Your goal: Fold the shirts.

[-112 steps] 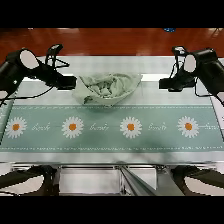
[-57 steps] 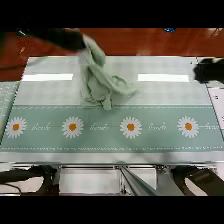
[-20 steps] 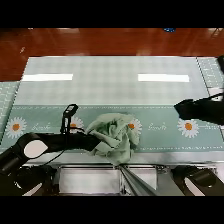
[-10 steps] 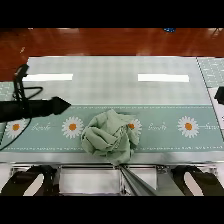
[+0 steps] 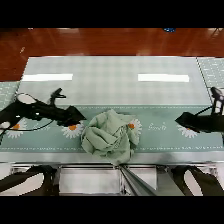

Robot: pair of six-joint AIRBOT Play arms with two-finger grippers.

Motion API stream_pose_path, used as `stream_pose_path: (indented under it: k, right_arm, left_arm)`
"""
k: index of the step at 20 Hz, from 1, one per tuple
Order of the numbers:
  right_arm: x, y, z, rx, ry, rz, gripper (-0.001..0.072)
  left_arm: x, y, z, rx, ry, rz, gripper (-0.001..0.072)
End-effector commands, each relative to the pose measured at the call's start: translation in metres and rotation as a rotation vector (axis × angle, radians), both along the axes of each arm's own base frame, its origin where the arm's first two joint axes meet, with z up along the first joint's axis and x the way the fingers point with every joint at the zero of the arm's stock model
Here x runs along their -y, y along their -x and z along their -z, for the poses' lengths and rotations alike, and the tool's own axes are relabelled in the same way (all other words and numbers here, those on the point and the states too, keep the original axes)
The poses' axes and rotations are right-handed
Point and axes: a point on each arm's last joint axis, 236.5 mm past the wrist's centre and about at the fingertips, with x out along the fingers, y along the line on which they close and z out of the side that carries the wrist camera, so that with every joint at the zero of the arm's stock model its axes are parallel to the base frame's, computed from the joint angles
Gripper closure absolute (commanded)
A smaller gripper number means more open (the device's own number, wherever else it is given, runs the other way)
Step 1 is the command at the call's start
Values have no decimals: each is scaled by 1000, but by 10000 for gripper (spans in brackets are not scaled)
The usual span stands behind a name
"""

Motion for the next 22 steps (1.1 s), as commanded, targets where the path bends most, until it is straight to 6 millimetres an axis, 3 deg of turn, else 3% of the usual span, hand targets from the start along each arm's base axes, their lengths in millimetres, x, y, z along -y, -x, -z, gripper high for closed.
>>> stream_pose_path:
  k: [1,5,7,8,9,10,14,17,22]
  right_arm:
    - [-32,10,8,-25,-56,-88,305]
    - [-53,7,6,-5,-63,-127,305]
    - [-62,11,6,-11,-63,-165,305]
    - [-67,15,7,-26,-67,-185,305]
    - [-71,20,8,-40,-66,-206,305]
    - [-76,25,9,-53,-67,-225,305]
    - [-109,64,34,-163,-133,-313,305]
    - [-149,100,46,-242,-262,-370,305]
    - [-192,117,51,-235,-333,-363,305]
  left_arm:
    - [35,3,29,-29,9,37,201]
    - [66,25,40,-96,22,171,201]
    - [72,27,38,-91,18,225,208]
    - [73,23,34,-81,25,231,339]
    - [74,19,29,-71,34,238,563]
    - [76,16,23,-37,48,272,686]
    - [83,1,2,28,73,304,686]
    - [85,-8,-8,64,77,305,687]
    - [85,-9,-9,63,77,300,687]
